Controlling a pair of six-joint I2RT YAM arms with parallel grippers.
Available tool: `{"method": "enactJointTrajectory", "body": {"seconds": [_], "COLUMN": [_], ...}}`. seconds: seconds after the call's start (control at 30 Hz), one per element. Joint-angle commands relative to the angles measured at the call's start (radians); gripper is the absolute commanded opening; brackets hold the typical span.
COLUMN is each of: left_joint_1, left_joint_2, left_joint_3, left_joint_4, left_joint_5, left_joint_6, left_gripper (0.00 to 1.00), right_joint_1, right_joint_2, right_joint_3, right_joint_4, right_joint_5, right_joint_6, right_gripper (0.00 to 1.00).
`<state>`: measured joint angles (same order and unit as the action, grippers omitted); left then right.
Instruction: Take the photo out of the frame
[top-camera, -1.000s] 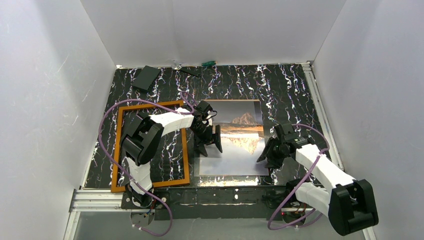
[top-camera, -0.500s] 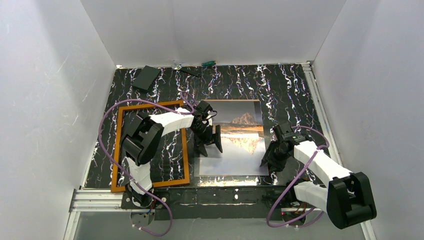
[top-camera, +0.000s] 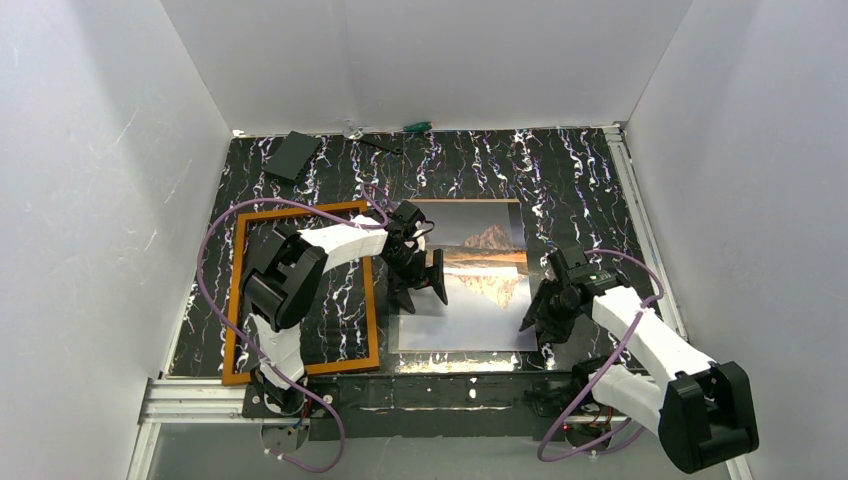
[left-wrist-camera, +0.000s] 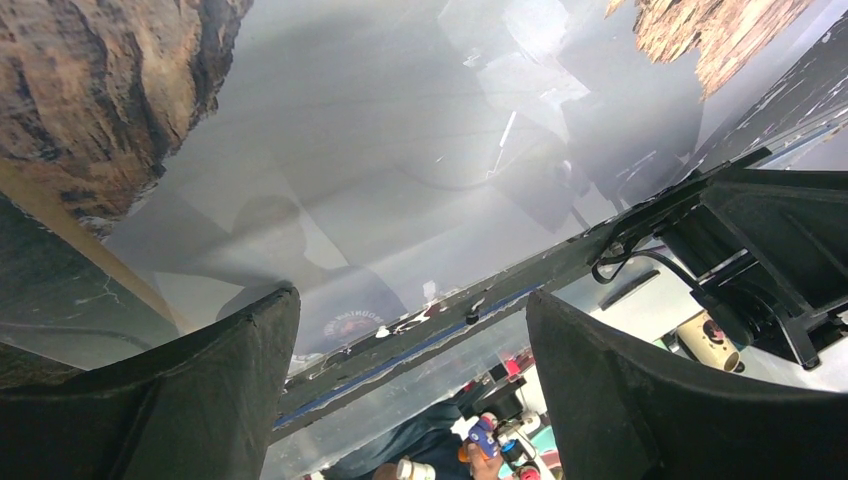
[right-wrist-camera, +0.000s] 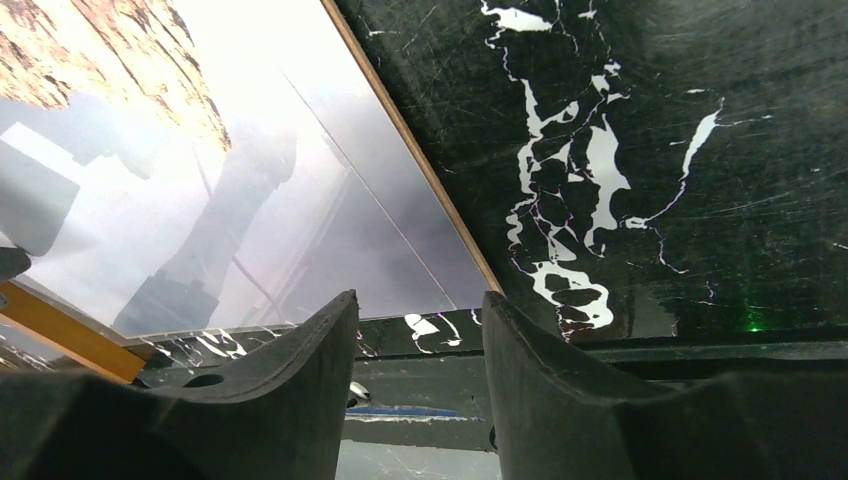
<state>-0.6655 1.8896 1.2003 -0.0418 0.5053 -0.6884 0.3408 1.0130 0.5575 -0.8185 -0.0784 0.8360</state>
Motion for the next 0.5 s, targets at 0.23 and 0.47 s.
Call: {"method": "enactJointTrajectory", "body": {"seconds": [0.23, 0.47], "left_joint_1": [-0.008, -0.008], "left_joint_2": [0.055, 0.059], "left_joint_3": [-0.060, -0.057], "left_joint_4": [-0.107, -0.103], "left_joint_5": [-0.081, -0.074], "left_joint_6": [0.036, 0.032], "left_gripper": [0.85, 0.85], "right_joint_1": [0.004, 0.004], "right_joint_2": [0.080, 0.094], "right_joint_3": [-0.006, -0.020], "right_joint_4": [0.039, 0.069], "right_joint_5": [-0.015, -0.037], "right_joint_6": [0.004, 0.004], "right_gripper": [0.63, 0.63]}}
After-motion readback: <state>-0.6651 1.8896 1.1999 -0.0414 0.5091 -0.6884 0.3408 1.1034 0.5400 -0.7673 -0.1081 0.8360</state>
